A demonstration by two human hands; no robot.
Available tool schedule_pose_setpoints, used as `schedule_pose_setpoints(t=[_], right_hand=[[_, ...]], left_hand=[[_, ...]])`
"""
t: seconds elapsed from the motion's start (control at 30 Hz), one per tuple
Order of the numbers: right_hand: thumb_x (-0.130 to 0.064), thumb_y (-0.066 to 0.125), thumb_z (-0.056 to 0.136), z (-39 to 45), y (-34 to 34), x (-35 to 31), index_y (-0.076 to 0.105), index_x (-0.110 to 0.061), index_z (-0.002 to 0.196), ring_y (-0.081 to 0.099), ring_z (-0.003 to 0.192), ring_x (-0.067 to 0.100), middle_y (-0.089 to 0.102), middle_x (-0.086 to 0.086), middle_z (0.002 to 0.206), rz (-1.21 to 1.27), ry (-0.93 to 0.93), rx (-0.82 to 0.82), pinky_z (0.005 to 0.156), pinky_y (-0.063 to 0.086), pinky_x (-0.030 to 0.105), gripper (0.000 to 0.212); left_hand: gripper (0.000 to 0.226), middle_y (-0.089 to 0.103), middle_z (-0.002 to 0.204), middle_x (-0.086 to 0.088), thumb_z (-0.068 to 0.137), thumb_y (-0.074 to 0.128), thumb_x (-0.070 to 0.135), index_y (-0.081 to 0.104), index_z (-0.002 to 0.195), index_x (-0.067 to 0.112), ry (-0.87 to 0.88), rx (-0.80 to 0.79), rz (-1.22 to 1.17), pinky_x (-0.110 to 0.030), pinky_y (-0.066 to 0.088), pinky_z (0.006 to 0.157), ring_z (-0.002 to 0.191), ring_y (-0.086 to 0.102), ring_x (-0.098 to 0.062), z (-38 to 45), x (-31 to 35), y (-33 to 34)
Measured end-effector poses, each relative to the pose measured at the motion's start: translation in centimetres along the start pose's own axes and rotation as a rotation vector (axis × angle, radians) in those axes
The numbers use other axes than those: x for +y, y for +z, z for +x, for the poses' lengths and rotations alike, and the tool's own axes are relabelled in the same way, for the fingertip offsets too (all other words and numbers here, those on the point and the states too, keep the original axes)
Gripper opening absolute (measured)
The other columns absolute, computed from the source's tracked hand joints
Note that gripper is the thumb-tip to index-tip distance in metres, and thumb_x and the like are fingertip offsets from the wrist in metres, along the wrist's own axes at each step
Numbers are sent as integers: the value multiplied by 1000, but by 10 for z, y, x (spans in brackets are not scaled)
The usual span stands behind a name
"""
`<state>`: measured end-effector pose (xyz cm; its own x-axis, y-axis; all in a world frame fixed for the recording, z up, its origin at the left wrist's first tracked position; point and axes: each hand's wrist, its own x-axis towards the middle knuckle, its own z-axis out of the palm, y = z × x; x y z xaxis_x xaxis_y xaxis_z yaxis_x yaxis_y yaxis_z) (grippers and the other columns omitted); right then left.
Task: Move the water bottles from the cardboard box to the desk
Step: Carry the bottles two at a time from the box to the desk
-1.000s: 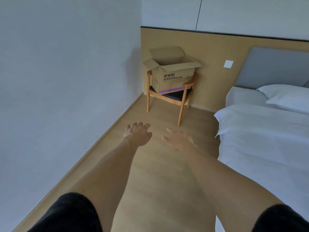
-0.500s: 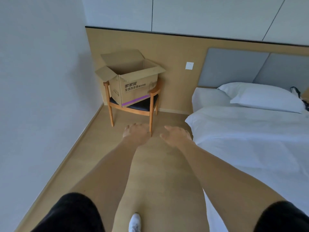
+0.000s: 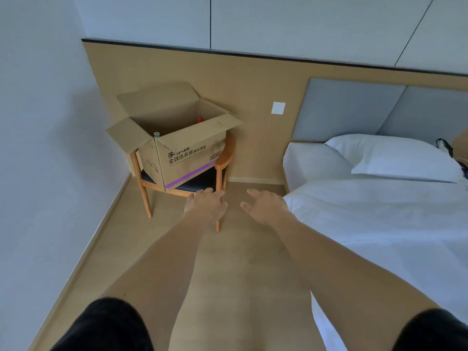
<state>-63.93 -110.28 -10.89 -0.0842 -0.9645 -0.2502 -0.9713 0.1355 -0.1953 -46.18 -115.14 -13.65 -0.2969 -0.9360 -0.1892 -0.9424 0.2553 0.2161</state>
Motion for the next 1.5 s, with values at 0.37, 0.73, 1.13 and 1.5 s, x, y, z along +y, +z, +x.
schedule_pose_setpoints(t=[0.37, 0.73, 1.13, 1.5], right_hand=[[-56, 40, 100, 203, -34, 0, 40, -30, 148, 48, 131, 34, 54, 11, 142, 1, -139, 14, 107, 37, 47, 54], [-52, 41, 101, 404, -109, 9, 36, -31, 150, 50, 127, 31, 55, 10, 139, -42, -299, 6, 105, 41, 47, 53], [-55, 37, 103, 564, -133, -42, 27, -31, 157, 40, 140, 33, 43, 10, 154, -83, -405, -3, 115, 34, 49, 60], [-58, 41, 101, 724, -156, -90, 33, -33, 154, 47, 134, 32, 48, 7, 150, -94, -419, -33, 107, 42, 46, 59]], left_hand=[[44, 56, 135, -3, 99, 38, 43, 50, 139, 31, -117, 75, 9, -47, 39, 106, 125, 50, -29, 181, -25, -24], [48, 42, 153, -5, 102, 37, 48, 40, 148, 34, -281, 204, -79, -50, 36, 110, 136, 44, -32, 351, -22, -77], [54, 27, 164, -5, 104, 38, 49, 32, 156, 33, -405, 268, -131, -49, 28, 119, 148, 31, -31, 483, -82, -115], [53, 46, 151, -8, 103, 37, 50, 36, 153, 30, -451, 223, -167, -50, 36, 112, 137, 44, -33, 619, -175, -147]])
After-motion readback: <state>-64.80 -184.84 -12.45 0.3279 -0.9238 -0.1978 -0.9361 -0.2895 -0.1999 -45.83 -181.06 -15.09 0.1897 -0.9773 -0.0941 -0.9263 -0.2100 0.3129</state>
